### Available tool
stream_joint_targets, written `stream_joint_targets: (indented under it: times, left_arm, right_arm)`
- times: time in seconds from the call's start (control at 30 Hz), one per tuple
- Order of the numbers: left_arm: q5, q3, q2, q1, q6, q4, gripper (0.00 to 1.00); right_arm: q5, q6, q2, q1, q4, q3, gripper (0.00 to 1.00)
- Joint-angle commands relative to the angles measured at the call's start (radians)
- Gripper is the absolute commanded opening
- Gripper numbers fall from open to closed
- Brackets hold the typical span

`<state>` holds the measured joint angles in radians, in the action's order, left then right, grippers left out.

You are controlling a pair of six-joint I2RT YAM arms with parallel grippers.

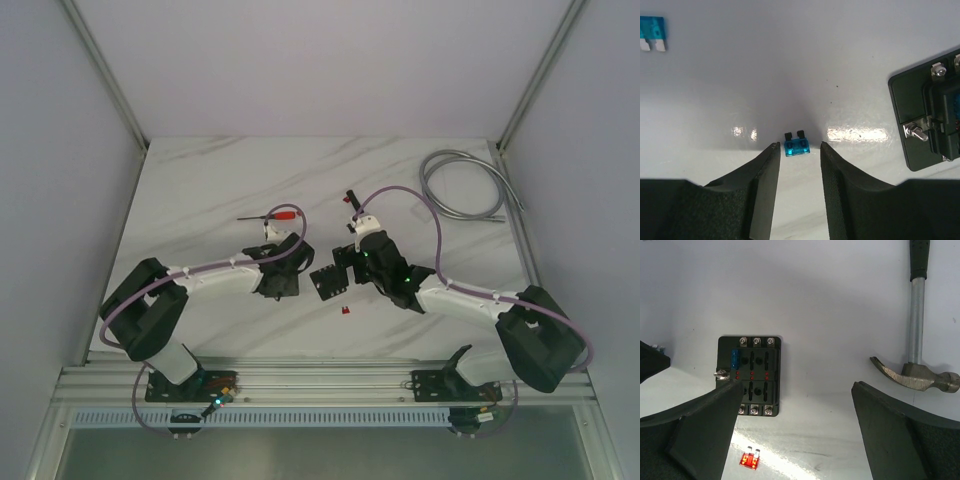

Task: Snap on the fuse box
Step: Adjust the fuse at the center of the board.

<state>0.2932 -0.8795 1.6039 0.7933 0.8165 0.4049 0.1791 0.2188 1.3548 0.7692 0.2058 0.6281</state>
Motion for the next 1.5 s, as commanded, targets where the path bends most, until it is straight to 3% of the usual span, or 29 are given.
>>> stream_joint_targets:
  times: [0.0, 0.7, 1.2, 1.47]
  left_arm:
    - [0.045, 0.012, 0.029, 0.015, 0.089, 0.074, 0.46]
    - [0.077, 0.030, 0.057, 0.057, 0.199, 0.072, 0.32]
    - [0.084, -0.038, -0.009, 0.057, 0.203, 0.004, 0.31]
    - [0.034, -0.024, -0.050, 0.037, 0.244, -0.069, 0.31]
  right_arm:
    - [-0.004, -0.001, -0.026, -0.004, 0.033, -0.017, 0.97]
    - [-0.004, 0.002, -0.081, -0.005, 0.042, -0.043, 0.97]
    - [-0.035, 0.018, -0.095, -0.005, 0.078, -0.065, 0.97]
    - [-0.122, 0.085, -0.088, 0.002, 0.211, -0.124, 0.96]
